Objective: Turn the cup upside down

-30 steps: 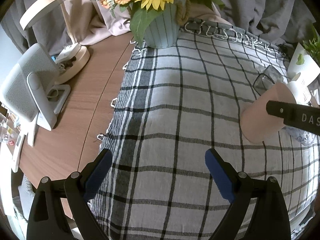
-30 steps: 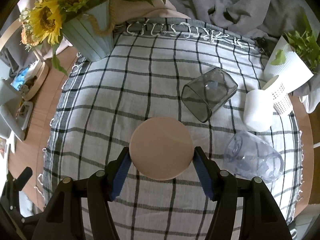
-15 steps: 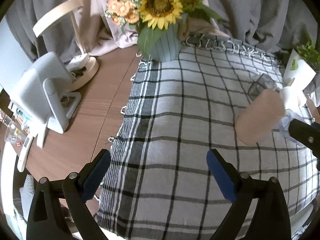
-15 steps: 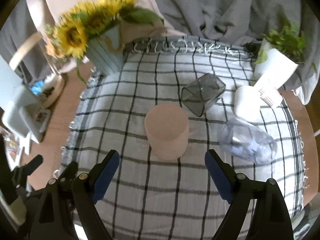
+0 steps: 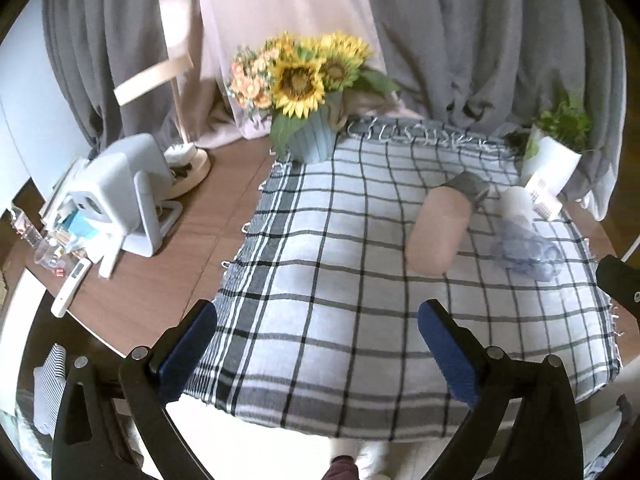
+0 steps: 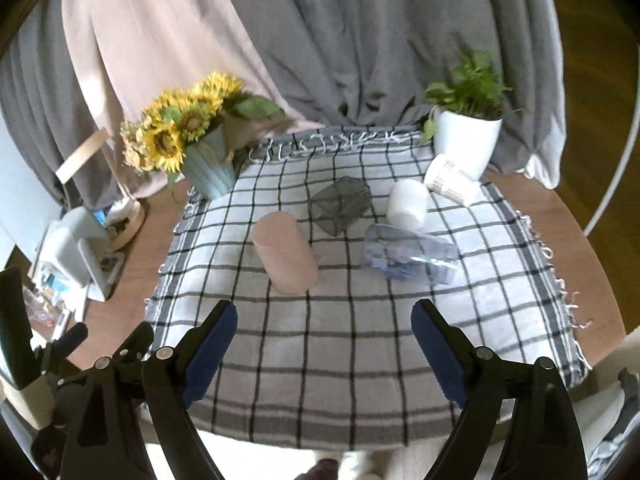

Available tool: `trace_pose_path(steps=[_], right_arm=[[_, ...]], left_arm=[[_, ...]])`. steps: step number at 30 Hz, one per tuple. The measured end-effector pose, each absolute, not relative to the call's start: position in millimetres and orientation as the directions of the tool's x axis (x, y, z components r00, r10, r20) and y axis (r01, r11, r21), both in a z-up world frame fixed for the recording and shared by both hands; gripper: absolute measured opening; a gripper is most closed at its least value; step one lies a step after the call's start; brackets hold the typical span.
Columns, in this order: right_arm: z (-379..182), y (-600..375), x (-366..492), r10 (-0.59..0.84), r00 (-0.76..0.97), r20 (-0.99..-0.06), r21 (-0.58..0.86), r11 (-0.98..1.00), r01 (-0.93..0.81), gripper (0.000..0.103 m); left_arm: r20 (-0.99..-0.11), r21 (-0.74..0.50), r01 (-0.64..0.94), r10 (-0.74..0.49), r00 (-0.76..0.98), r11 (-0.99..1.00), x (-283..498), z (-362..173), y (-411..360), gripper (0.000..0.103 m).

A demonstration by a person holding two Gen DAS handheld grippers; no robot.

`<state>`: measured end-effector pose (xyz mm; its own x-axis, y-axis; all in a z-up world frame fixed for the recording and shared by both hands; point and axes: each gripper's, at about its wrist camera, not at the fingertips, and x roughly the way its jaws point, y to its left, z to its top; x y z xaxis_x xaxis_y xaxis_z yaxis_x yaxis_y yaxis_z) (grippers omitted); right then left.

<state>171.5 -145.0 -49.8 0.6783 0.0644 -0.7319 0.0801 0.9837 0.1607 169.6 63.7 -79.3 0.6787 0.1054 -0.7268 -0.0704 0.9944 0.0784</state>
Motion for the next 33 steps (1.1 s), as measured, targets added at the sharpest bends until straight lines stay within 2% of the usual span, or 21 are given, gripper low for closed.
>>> trace_pose_path(steps=[7, 25, 33], right_arm=[[-27, -165, 116, 0.043, 0.738, -0.674, 0.167, 0.981, 0.096, 0.094], [-1, -195, 23, -0.073, 0.819, -0.569, 0.115, 0.979, 0.167, 0.095], [0, -200, 5, -0.076, 0.82, -0.567, 0.12, 0.978, 0.173, 0.096]], left_arm=[[-0.65, 0.087, -0.066, 0.106, 0.753, 0.994, 117, -52, 42, 0.103], [-0.567, 0.098, -0.017, 0.07, 0.821, 0.995, 44, -28, 2, 0.103], [-0.56, 0.073, 0.001, 0.04, 0.828, 0.997, 32, -22, 1, 0.103]])
